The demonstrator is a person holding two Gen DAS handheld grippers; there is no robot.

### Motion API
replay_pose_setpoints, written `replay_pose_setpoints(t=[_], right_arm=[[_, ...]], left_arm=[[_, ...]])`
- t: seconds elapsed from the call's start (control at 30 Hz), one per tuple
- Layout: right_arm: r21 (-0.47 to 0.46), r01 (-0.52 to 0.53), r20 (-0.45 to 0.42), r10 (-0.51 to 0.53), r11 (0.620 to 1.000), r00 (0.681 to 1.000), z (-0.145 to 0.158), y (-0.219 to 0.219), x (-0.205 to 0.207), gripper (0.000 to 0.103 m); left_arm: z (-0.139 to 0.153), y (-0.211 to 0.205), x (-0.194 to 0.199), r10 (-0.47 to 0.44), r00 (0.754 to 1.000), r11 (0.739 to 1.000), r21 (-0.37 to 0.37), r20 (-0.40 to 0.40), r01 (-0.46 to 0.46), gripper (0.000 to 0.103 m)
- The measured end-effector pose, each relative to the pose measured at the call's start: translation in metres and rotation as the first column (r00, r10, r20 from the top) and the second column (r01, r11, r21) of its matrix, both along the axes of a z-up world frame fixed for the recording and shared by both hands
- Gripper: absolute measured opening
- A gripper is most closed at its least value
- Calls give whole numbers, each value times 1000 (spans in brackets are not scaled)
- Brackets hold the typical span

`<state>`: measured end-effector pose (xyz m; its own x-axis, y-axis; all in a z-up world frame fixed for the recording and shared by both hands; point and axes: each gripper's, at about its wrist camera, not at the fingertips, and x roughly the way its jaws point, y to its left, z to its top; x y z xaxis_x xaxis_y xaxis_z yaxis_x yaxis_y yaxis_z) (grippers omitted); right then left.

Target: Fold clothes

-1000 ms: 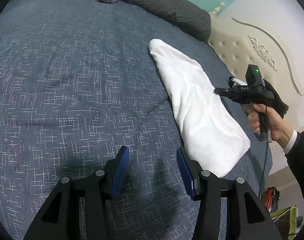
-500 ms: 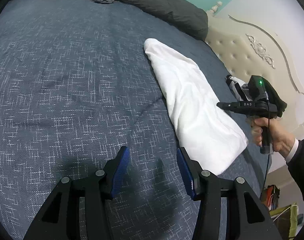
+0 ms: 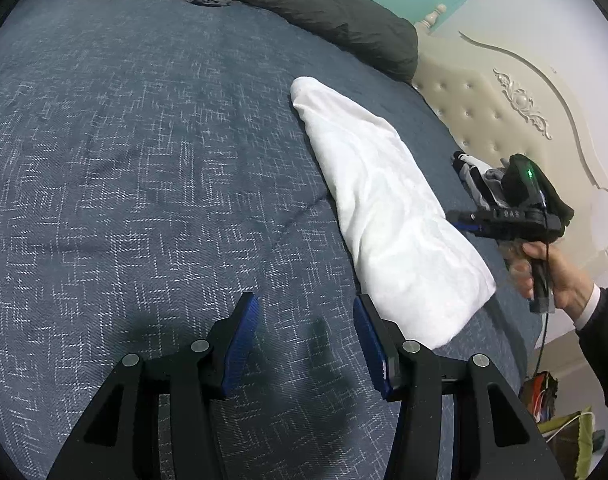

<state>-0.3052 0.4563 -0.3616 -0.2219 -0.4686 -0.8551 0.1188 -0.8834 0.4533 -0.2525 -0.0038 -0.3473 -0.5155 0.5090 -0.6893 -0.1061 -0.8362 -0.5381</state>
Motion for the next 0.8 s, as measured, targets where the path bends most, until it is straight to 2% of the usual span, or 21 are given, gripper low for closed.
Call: replay_pose_setpoints(t=[0.1, 0.17, 0.2, 0.37, 0.47, 0.63, 0.8], right_arm=[[20, -35, 19, 34, 999, 999, -5, -3, 10, 27], [30, -33, 16, 33, 999, 999, -7, -3, 13, 5], [37, -27, 11, 27, 999, 1000, -8, -2, 15, 4], [22, 28, -45, -27, 999, 999, 1, 10, 19, 3], [10, 41, -43, -40, 999, 998, 0, 13, 19, 3], [-85, 78, -31, -81, 993, 996, 4, 20, 21, 7], [-68, 24, -6, -24, 997, 1000, 4, 20, 33, 7]], left_arm=[[-1, 3, 0, -10, 1000, 1000, -1, 3, 10, 53], [-1, 6, 1, -19, 1000, 1000, -4, 4, 19, 53], [-2, 7, 1, -22, 1000, 1000, -5, 5, 23, 53], [-2, 8, 1, -23, 1000, 1000, -6, 5, 23, 53], [-3, 6, 1, -20, 1000, 1000, -4, 8, 20, 53], [0, 7, 1, -17, 1000, 1000, -1, 2, 17, 53], [-1, 15, 0, -43, 999, 999, 0, 10, 43, 53]])
